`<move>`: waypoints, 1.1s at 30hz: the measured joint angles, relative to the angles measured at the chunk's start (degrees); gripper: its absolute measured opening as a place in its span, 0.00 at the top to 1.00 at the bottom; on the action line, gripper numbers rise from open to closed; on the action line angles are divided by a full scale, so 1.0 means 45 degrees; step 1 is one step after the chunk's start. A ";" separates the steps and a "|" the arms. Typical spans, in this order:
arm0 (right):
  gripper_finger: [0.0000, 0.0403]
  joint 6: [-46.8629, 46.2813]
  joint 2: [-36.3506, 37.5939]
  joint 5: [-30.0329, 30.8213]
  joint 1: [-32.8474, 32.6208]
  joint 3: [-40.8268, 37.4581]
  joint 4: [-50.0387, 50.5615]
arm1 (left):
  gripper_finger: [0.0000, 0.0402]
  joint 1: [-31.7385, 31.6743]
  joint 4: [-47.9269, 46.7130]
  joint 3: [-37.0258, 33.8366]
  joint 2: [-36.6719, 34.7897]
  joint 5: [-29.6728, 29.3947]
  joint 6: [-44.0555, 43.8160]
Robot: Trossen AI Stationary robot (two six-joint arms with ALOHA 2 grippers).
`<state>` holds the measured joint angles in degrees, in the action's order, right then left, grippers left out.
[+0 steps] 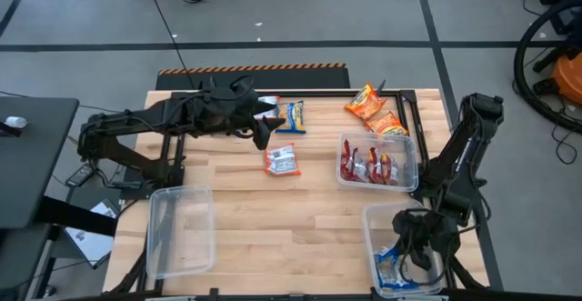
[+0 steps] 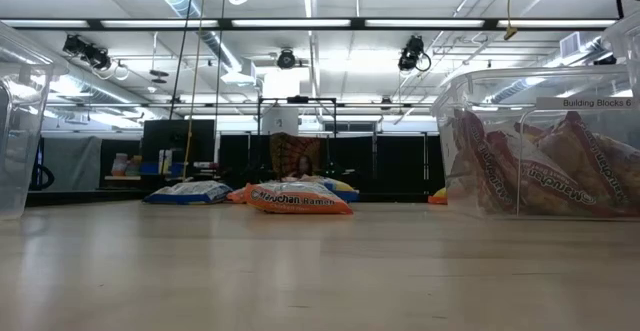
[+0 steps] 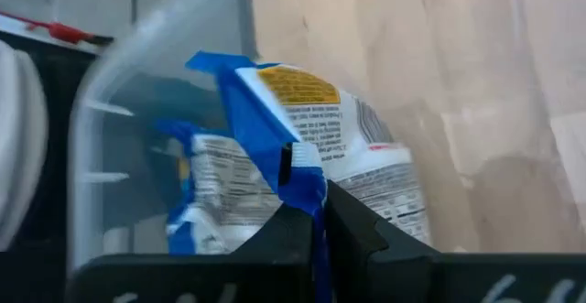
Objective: Sort Maruchan noodles
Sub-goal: Put the blue noodle pack into the bottom right container
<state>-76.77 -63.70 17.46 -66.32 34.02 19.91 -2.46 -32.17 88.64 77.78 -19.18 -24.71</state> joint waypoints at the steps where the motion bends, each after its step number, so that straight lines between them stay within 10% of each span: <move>1: 0.90 0.0009 -0.0083 -0.0055 0.0000 0.0000 0.0044 | 0.32 0.0000 -0.0077 0.0000 0.0000 -0.0042 -0.0018; 17: 0.54 0.2115 0.1959 -0.1609 0.0497 0.0923 0.0737 | 0.32 -0.0682 -0.1782 0.0010 0.1033 0.0446 -0.0594; 33: 0.52 0.2110 0.1979 -0.1037 0.1445 0.1772 0.4510 | 0.32 -0.2618 -0.1367 -0.0010 0.5787 0.0311 0.0996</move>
<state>-67.28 -54.80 12.80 -59.82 42.00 40.21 -14.24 -38.33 88.60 103.82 -17.78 -20.23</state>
